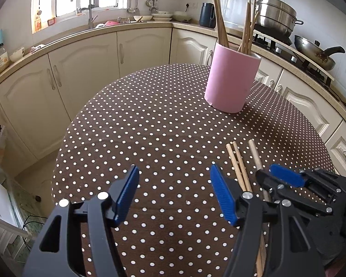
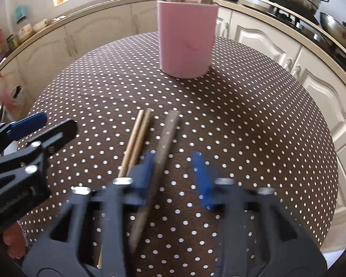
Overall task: Organize utensils
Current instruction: 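Close the right tool on a wooden chopstick while the left tool grasps another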
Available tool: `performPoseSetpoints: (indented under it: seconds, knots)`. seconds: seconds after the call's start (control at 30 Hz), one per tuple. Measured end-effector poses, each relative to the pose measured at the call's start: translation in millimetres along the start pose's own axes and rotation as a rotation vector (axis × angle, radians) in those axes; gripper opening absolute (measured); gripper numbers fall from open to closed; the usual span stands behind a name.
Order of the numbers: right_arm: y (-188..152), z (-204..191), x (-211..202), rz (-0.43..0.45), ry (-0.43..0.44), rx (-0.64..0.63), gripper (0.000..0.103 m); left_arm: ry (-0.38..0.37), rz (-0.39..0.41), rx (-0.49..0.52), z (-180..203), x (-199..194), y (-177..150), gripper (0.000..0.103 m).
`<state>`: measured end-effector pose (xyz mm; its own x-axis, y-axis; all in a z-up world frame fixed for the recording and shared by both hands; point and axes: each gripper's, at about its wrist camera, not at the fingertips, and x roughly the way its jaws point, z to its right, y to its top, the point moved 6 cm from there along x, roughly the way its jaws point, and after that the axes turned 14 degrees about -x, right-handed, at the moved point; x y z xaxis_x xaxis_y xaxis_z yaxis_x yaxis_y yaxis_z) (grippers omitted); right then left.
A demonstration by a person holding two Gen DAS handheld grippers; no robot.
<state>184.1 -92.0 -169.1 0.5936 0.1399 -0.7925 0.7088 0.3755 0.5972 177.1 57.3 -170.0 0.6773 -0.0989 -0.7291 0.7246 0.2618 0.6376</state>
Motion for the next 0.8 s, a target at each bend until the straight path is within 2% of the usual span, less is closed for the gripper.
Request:
performPoseSetpoints:
  seconds: [0.03,0.2,0.37,0.47,0.6,0.7,0.8]
  knots:
    - [0,1,0,0.005,0.014,0.012,0.01,-0.006,-0.005,0.002,2,0,-1,0.064]
    - [-5,19,-1,0.024,0.102,0.109,0.006,-0.048,-0.038,0.03,18,1,-6,0.065]
    - [-10,41,-4,0.027,0.102,0.185,0.006,-0.061,-0.073,0.08,38,6,-15,0.066]
    - [-13,51,-5,0.029,0.107,0.214,0.006,-0.034,-0.096,0.107,46,14,-19,0.066]
    - [-17,58,-5,0.043,0.16,0.252,0.006,0.009,-0.129,0.133,54,26,-23,0.066]
    - [-19,56,-5,0.048,0.159,0.253,0.006,0.047,-0.132,0.146,59,32,-23,0.069]
    - [-21,56,-6,0.053,0.16,0.262,0.006,0.118,-0.123,0.169,65,37,-23,0.071]
